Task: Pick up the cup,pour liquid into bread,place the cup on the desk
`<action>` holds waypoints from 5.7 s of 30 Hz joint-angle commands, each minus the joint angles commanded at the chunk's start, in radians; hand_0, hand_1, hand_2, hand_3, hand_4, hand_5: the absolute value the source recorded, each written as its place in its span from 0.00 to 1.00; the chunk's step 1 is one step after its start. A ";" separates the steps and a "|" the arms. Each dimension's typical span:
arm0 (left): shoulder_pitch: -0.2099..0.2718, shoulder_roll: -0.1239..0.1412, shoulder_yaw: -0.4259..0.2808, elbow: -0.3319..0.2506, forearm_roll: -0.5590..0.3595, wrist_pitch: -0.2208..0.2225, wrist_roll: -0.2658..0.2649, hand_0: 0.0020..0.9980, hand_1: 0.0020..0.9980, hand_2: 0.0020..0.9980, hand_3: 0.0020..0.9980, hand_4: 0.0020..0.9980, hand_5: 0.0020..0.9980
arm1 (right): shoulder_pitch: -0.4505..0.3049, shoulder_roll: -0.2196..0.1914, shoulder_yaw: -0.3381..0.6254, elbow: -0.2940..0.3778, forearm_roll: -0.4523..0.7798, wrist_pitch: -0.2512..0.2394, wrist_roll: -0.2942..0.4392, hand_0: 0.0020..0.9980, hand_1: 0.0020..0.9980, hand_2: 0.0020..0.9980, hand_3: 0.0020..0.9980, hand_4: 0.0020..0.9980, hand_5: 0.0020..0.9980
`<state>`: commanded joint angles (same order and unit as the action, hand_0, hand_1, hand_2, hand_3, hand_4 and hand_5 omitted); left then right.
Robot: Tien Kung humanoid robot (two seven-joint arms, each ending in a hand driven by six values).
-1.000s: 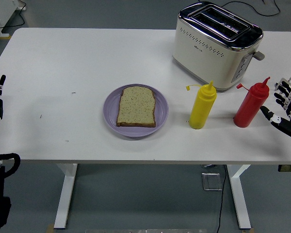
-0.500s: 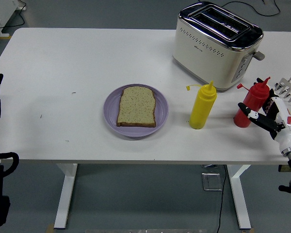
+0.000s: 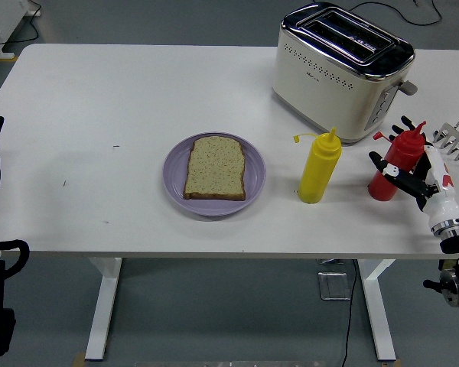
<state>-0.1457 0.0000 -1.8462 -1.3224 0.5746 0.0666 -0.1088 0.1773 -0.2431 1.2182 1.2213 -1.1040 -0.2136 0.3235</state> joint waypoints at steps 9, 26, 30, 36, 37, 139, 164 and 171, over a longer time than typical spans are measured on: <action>0.000 0.000 -0.003 0.001 0.000 0.000 0.000 0.78 0.74 0.74 0.68 0.56 1.00 | 0.028 0.010 -0.032 -0.016 0.088 -0.050 0.008 0.45 0.44 0.44 0.50 0.81 0.18; 0.000 0.000 -0.006 0.002 0.000 0.000 -0.001 0.78 0.74 0.74 0.68 0.56 1.00 | 0.049 0.025 -0.059 -0.020 0.214 -0.040 0.005 0.24 0.28 0.38 0.38 0.72 0.14; 0.002 0.000 -0.005 0.002 0.001 0.000 -0.001 0.78 0.74 0.74 0.68 0.56 1.00 | 0.049 0.024 -0.059 -0.011 0.235 -0.051 0.009 0.24 0.28 0.38 0.38 0.72 0.14; 0.004 0.000 -0.003 0.002 0.000 0.000 -0.001 0.78 0.74 0.74 0.68 0.56 1.00 | 0.045 0.021 -0.058 0.007 0.265 -0.037 0.000 0.15 0.23 0.34 0.37 0.73 0.16; 0.005 0.000 -0.003 0.002 0.000 0.000 -0.001 0.78 0.74 0.74 0.68 0.56 1.00 | 0.044 0.020 -0.058 0.008 0.266 -0.035 -0.001 0.09 0.19 0.31 0.36 0.72 0.19; 0.014 0.000 -0.029 0.002 0.001 0.000 -0.007 0.78 0.73 0.73 0.68 0.56 1.00 | 0.858 -0.018 -0.563 -0.010 -1.165 0.009 -0.436 0.00 0.06 0.22 0.31 0.66 0.33; 0.007 0.000 -0.033 0.001 0.000 -0.001 -0.007 0.78 0.73 0.73 0.68 0.56 1.00 | 0.856 0.001 -0.687 -0.048 -1.165 0.038 -0.451 0.00 0.06 0.22 0.32 0.65 0.33; 0.008 0.000 -0.036 0.001 0.000 0.000 -0.008 0.78 0.74 0.73 0.69 0.56 1.00 | 0.847 -0.008 -0.545 0.002 -1.105 -0.001 -0.447 0.00 0.06 0.22 0.32 0.65 0.33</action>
<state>-0.1379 0.0000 -1.8823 -1.3211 0.5743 0.0670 -0.1165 1.0245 -0.2511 0.6732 1.2231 -2.2086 -0.2144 -0.1237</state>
